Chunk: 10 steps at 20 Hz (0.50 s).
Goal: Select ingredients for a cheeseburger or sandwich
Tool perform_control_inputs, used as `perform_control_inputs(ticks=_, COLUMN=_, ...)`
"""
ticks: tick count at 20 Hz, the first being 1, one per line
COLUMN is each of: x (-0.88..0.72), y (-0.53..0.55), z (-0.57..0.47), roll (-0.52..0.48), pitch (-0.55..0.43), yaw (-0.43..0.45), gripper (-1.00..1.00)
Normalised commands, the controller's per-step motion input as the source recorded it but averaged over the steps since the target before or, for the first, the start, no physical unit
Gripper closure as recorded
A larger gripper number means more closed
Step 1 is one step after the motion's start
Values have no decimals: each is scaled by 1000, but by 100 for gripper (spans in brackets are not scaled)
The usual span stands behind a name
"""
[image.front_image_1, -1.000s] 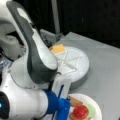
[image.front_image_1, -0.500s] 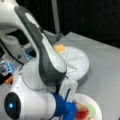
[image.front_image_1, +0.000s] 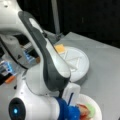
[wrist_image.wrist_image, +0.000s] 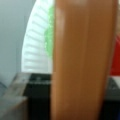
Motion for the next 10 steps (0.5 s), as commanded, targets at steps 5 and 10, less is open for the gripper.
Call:
perform_control_inputs(ticks=5, x=277, y=-86, z=-21, roll=146, pitch=-39, yaw=154, gripper=100)
perform_control_inputs(ticks=10, x=260, y=-77, z=10, roll=153, pitch=-26, yaw=140, gripper=-100)
